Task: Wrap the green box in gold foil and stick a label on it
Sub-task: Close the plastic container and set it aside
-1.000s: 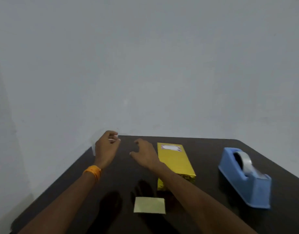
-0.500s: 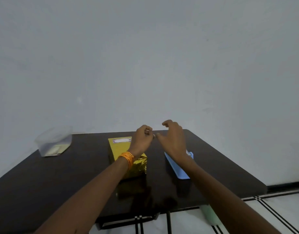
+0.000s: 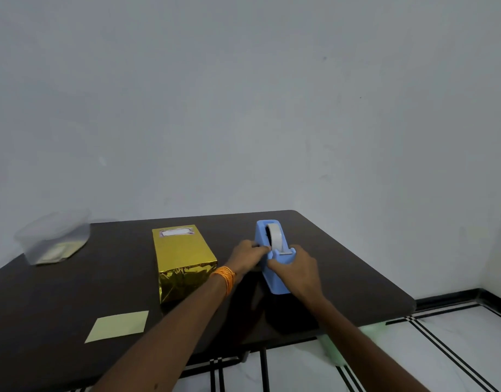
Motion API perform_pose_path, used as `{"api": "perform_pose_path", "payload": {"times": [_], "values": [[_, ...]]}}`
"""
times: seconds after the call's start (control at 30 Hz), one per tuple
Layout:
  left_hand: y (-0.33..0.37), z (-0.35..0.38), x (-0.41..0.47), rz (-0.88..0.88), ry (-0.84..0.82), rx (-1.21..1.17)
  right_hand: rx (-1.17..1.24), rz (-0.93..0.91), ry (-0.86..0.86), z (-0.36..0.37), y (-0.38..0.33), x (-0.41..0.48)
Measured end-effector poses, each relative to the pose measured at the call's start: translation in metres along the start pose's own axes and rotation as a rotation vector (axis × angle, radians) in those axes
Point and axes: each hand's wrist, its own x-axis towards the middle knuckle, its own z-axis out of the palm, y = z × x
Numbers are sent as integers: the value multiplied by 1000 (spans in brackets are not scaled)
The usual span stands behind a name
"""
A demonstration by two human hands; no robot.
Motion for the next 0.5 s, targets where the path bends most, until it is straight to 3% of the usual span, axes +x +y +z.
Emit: {"api": "perform_pose_path", "payload": {"times": [0.27,0.5], "values": [[4,25,18,32,-97,-28,-12,-18,34,-24,22,23],[27,84,32,75,-73,-20,-23,32,77,-63,59,48]]}}
